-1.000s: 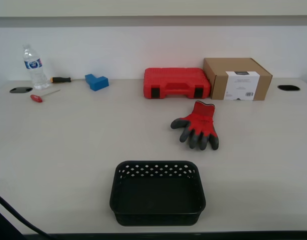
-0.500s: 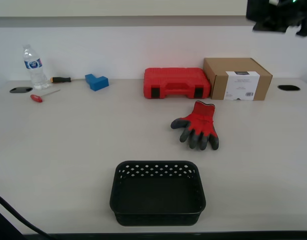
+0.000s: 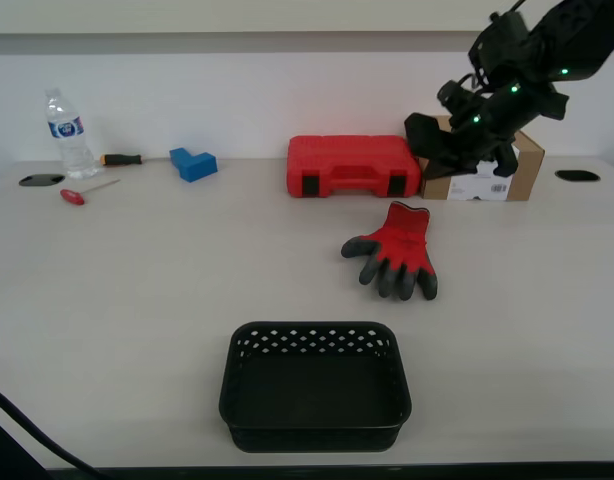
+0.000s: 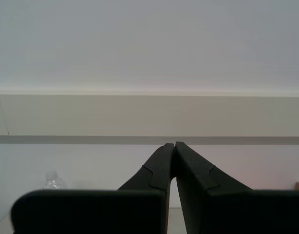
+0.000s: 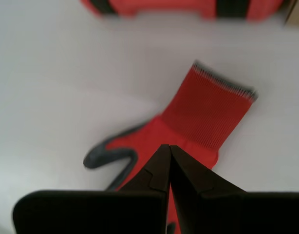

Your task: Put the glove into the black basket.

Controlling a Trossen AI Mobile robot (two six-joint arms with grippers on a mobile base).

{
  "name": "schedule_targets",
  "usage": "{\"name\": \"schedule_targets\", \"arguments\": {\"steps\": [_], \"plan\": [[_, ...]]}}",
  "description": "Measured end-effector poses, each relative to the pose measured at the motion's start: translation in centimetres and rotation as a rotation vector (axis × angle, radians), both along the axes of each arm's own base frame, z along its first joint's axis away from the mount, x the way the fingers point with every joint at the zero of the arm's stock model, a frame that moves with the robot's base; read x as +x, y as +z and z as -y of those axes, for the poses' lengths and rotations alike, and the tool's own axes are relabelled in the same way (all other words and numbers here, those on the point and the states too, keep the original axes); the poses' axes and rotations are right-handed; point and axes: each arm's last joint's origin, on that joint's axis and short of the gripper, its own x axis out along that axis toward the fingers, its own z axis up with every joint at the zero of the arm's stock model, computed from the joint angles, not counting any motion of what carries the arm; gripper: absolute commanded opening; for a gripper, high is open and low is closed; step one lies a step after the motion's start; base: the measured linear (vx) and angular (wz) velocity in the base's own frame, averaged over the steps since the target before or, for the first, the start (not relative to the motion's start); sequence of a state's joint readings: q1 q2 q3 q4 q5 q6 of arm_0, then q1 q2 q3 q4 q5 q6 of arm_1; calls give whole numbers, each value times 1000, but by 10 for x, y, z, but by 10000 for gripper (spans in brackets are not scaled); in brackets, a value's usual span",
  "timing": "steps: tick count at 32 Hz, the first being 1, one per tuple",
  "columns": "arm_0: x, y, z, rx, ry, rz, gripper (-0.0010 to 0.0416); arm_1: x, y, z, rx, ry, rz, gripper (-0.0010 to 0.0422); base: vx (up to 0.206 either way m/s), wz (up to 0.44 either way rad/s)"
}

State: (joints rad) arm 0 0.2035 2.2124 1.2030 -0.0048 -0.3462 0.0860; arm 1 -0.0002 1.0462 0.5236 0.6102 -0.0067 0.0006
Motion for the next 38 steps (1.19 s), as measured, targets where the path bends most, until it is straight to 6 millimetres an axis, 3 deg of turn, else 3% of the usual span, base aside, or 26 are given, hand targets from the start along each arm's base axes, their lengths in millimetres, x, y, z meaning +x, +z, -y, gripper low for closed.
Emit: {"name": "schedule_targets", "arguments": {"steps": [5, 13, 17, 18, 25, 30, 33, 38], "plan": [[11, -28, -5, -61, 65, -154, 1, 0, 0, 0, 0, 0, 0, 0, 0, 0], [34, -23, -13, -73, 83, -172, 8, 0, 0, 0, 0, 0, 0, 0, 0, 0], [41, -13, -14, -106, 77, -161, 57, 0, 0, 0, 0, 0, -1, 0, 0, 0], [43, -11, -13, -133, 66, -172, 94, 0, 0, 0, 0, 0, -1, 0, 0, 0], [44, -25, -10, -234, -19, -202, 222, 0, 0, 0, 0, 0, -1, 0, 0, 0], [42, -40, -11, -236, -24, -235, 251, 0, 0, 0, 0, 0, -1, 0, 0, 0], [39, -49, -14, -229, -44, -266, 251, 0, 0, 0, 0, 1, -2, 0, 0, 0], [41, -47, -25, -173, -47, -235, 237, 0, 0, 0, 0, 1, -2, 0, 0, 0]]}}
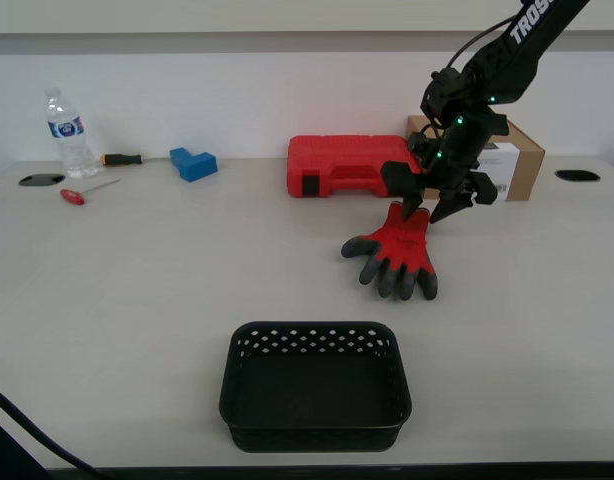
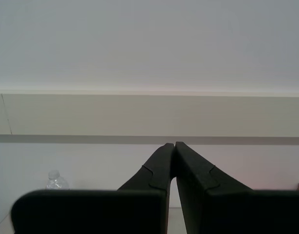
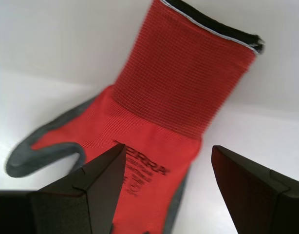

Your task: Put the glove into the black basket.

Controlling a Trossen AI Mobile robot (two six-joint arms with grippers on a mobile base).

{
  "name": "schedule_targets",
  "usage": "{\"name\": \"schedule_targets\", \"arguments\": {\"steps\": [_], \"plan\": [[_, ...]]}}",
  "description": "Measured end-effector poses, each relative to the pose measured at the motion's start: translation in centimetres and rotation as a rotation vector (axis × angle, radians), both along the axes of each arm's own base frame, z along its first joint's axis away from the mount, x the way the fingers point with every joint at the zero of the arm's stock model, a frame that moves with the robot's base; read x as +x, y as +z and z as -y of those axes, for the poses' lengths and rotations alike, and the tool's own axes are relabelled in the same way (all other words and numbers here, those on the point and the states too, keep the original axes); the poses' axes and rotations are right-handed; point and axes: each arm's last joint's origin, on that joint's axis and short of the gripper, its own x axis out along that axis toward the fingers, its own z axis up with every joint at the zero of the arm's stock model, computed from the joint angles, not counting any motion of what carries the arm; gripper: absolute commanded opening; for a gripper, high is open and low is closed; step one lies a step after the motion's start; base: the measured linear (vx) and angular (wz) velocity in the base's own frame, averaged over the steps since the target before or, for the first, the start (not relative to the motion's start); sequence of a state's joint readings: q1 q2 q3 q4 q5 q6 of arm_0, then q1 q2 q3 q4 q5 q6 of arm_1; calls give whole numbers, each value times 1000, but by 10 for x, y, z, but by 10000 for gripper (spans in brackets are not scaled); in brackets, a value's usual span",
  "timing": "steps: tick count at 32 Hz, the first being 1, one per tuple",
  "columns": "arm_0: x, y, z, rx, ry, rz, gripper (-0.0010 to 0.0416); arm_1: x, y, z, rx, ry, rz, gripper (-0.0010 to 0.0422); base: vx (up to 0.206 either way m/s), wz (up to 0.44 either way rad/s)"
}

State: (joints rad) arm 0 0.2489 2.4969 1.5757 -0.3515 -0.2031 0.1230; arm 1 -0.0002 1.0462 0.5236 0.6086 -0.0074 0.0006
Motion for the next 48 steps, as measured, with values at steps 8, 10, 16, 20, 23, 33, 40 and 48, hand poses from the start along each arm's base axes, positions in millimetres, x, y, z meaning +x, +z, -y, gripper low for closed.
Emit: {"name": "schedule_targets", "arguments": {"steps": [8, 10, 16, 20, 23, 33, 40, 48], "plan": [[-9, -20, -11, 34, -11, -73, 226, 0, 0, 0, 0, 0, 0, 0, 0, 0], [-13, -31, -11, 26, -24, -120, 227, 0, 0, 0, 0, 1, 0, 0, 0, 0], [-19, -43, -11, 15, -31, -163, 218, 0, 0, 0, 0, 1, -2, 0, 0, 0], [-17, -42, -12, 15, -30, -154, 186, 0, 0, 0, 0, 1, -2, 0, 0, 0], [-17, -42, -12, 12, -31, -152, 148, 0, 0, 0, 0, 1, -2, 0, 0, 0], [-17, -42, -14, 11, -22, -150, 1, 0, 0, 0, 0, 1, -2, 0, 0, 0], [-17, -42, -14, 11, -7, -143, -2, 0, 0, 0, 0, 1, -2, 0, 0, 0], [-14, -20, -19, 109, 21, -140, -2, 0, 0, 0, 0, 1, -3, 0, 0, 0]]}}
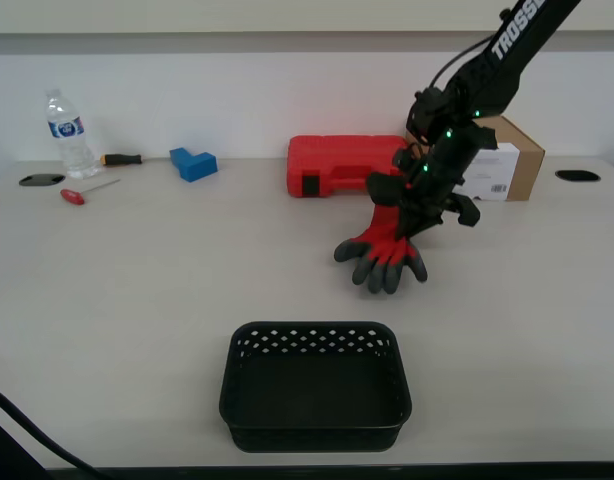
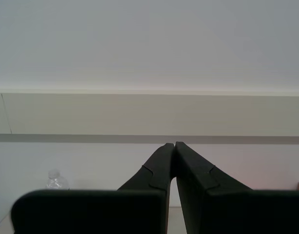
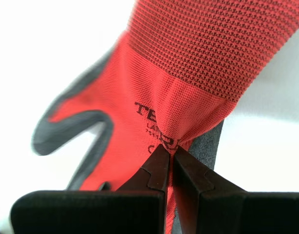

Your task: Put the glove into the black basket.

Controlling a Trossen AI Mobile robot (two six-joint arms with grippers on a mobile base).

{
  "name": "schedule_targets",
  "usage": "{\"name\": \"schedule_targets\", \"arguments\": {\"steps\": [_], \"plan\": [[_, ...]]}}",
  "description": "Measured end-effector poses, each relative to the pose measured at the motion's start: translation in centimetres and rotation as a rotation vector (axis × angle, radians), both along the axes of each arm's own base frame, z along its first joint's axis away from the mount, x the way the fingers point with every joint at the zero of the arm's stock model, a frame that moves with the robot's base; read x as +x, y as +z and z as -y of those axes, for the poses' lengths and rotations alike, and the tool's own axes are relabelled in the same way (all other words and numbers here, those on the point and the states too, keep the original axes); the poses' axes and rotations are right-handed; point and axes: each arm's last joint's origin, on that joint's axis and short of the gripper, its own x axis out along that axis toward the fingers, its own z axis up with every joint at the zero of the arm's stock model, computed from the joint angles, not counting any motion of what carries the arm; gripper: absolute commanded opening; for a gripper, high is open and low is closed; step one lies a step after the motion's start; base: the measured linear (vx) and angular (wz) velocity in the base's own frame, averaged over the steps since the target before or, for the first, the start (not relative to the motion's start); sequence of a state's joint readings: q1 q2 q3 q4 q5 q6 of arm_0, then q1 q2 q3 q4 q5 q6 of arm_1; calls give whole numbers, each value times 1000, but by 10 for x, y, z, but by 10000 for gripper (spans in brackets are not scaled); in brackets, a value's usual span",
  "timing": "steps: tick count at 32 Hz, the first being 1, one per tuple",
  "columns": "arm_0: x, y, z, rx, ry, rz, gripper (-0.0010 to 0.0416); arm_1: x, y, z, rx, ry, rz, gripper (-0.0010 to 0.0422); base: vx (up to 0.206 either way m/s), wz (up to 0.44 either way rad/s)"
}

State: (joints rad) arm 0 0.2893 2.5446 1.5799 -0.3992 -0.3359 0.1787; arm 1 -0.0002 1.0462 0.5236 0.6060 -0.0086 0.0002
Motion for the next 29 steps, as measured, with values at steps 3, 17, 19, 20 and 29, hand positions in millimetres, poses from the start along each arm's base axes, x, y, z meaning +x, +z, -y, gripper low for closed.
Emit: {"name": "schedule_targets", "arguments": {"steps": [3, 17, 19, 20, 29], "plan": [[6, 37, -4, 86, 22, 57, -2, 0, 0, 0, 0, 0, -2, 0, 0, 0], [-23, 145, -38, 204, 194, 87, -1, 0, -2, 0, 0, 1, -17, 0, 0, 0], [-37, 142, -51, 178, 266, 27, -1, 0, -2, 0, 0, 2, -18, 0, 0, 0], [-45, 143, -63, 182, 307, 12, -1, 0, -2, 0, 0, 2, -18, 0, 0, 0], [-98, 171, -121, 167, 507, -23, -1, 0, -2, 0, 0, 2, -21, 0, 0, 0]]}}
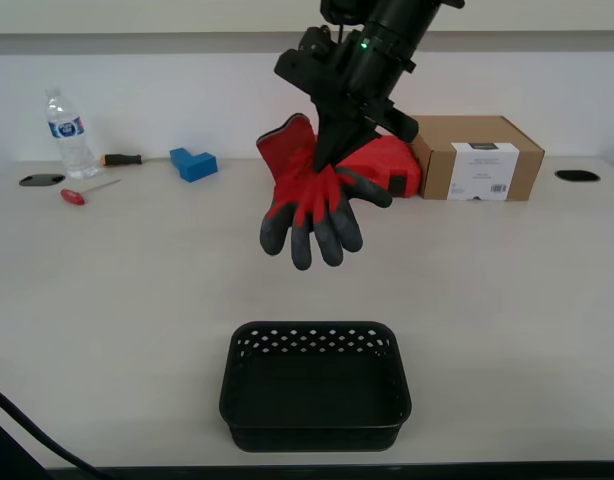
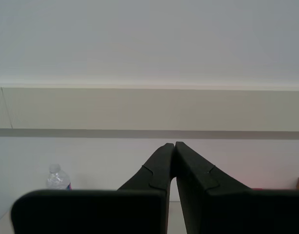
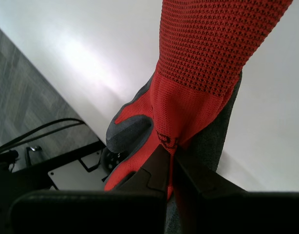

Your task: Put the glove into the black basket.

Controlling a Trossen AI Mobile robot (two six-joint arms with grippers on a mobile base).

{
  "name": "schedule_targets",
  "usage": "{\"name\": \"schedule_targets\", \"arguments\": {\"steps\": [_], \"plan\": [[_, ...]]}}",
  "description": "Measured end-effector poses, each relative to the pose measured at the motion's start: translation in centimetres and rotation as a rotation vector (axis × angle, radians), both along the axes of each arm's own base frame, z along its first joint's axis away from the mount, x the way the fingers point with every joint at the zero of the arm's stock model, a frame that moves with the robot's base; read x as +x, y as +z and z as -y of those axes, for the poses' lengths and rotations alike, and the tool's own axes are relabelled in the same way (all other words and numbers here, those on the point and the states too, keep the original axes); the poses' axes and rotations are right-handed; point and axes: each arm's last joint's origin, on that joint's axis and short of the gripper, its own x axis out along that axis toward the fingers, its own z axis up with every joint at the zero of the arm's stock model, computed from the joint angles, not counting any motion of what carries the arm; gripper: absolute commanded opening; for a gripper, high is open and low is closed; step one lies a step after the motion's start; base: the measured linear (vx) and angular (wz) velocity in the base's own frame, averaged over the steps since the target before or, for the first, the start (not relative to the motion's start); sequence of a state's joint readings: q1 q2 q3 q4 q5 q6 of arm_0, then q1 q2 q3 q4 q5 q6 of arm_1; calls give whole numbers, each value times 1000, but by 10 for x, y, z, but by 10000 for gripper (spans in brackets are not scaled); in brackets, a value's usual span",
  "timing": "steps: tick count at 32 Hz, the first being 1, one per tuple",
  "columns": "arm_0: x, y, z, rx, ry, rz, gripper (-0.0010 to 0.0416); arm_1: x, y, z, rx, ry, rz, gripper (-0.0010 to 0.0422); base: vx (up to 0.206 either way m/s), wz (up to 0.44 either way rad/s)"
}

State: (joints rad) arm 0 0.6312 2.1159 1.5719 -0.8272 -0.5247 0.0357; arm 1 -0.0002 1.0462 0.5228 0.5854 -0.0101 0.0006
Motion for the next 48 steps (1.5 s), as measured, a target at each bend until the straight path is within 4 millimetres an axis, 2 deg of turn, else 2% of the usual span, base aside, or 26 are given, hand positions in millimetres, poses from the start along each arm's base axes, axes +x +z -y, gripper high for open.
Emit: {"name": "schedule_targets", "arguments": {"steps": [6, 8, 9, 14, 16, 23, 28, 33, 38, 43, 48], "plan": [[-50, 9, -30, -38, 135, -52, -1, 0, 0, 0, 0, 0, -2, 0, 0, 0], [-61, 0, -32, -42, 161, -85, -1, 0, -1, 0, 0, 0, -8, 0, 0, 0], [-68, -12, -30, -51, 168, -106, -1, 0, -2, 0, 0, 0, -16, 0, 0, 0], [-73, -40, -19, -58, 144, -149, -1, 0, -2, 0, 0, 0, -23, 0, 0, 0], [-74, -50, -19, -20, 148, -179, -1, 0, -2, 0, 0, 0, -26, 0, 0, 0], [-77, -97, -24, -51, 146, -272, -1, 0, -3, 0, 0, 0, -27, 0, 0, 0], [-87, -112, -29, -50, 178, -333, -1, 0, -3, 0, 0, 0, -27, 0, 0, 0], [-88, -126, -31, -45, 182, -359, -1, 0, -3, 0, 0, 0, -28, 0, 0, 0], [-92, -153, -28, -66, 177, -430, -1, 0, -3, 0, 0, 0, -27, 0, 0, 0], [-87, -154, -35, -32, 182, -425, 0, 0, -3, 0, 0, 0, -28, 0, 0, 0], [-80, -150, -40, -80, 168, -352, 0, 0, -3, 0, 0, 0, -27, 0, 0, 0]]}}
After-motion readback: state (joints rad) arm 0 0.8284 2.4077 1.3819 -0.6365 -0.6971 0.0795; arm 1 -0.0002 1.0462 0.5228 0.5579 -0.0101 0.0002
